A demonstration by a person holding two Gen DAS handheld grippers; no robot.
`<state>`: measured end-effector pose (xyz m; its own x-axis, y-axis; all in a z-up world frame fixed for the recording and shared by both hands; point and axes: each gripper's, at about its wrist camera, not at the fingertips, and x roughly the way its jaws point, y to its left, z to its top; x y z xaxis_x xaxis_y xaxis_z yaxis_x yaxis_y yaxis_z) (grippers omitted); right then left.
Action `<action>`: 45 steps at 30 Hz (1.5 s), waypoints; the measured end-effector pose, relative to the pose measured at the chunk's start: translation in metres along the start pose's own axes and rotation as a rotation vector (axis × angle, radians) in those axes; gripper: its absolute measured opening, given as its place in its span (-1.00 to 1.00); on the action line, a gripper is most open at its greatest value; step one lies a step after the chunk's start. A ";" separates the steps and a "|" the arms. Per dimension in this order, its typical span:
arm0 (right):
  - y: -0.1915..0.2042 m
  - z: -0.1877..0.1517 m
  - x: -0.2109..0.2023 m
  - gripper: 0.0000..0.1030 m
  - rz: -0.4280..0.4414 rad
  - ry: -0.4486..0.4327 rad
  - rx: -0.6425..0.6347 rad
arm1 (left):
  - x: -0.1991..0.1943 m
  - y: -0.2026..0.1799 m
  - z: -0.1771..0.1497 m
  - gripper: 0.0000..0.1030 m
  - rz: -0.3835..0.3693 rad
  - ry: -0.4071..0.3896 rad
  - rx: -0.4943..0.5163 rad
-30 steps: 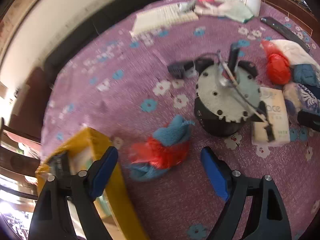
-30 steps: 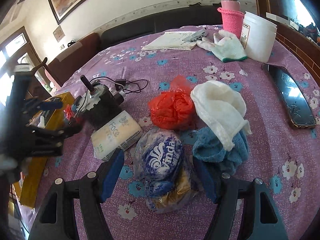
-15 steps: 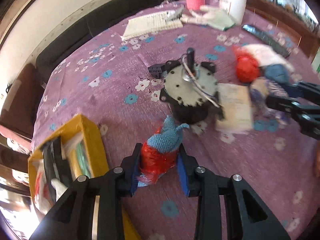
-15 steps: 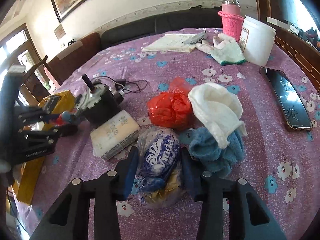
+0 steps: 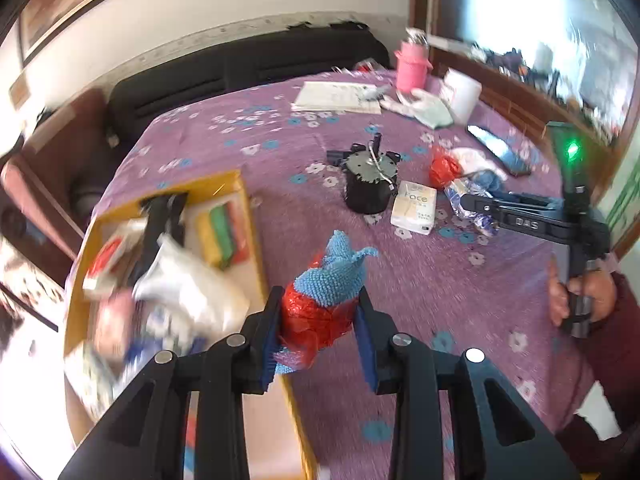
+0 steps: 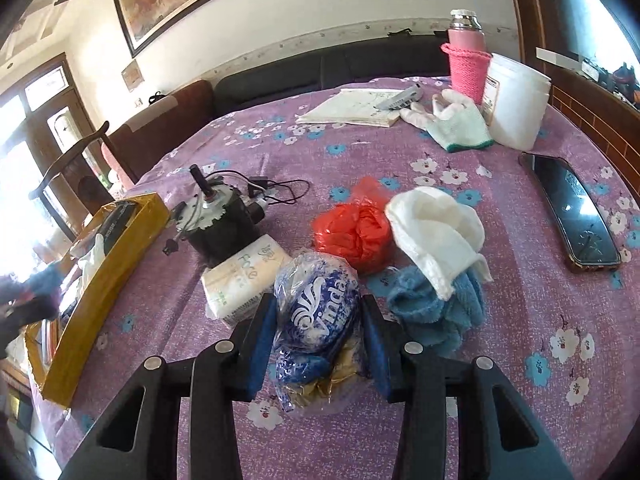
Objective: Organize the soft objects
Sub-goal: 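Carry both held bags over the yellow tray and open both tools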
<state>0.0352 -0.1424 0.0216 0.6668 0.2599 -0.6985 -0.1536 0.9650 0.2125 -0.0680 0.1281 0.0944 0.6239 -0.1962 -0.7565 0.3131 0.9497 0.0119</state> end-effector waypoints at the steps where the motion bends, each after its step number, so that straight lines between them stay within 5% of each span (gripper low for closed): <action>1: -0.001 -0.001 0.000 -0.13 -0.014 -0.001 0.005 | -0.007 0.005 -0.007 -0.37 -0.007 -0.013 -0.024; 7: 0.000 -0.004 -0.007 -0.13 -0.050 -0.001 0.023 | -0.047 0.048 -0.052 -0.37 0.015 -0.065 -0.179; 14: 0.025 -0.004 -0.052 -0.12 -0.004 -0.045 0.016 | -0.055 0.112 -0.087 -0.37 0.118 -0.021 -0.322; 27: 0.192 -0.014 -0.032 -0.11 0.266 0.097 -0.201 | -0.015 0.174 -0.097 -0.34 0.155 0.077 -0.454; 30: 0.230 -0.016 -0.019 -0.11 0.321 0.136 -0.236 | -0.016 0.176 -0.099 -0.19 0.150 0.067 -0.469; 33: 0.258 -0.019 -0.008 -0.11 0.347 0.159 -0.265 | -0.016 0.176 -0.102 0.27 0.153 0.055 -0.488; 45: 0.315 -0.035 0.037 0.01 0.249 0.207 -0.385 | -0.044 0.163 -0.111 0.52 0.190 -0.062 -0.511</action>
<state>-0.0140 0.1723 0.0384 0.4226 0.4477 -0.7880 -0.5740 0.8051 0.1496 -0.1242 0.3182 0.0568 0.6817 -0.0095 -0.7316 -0.1869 0.9645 -0.1867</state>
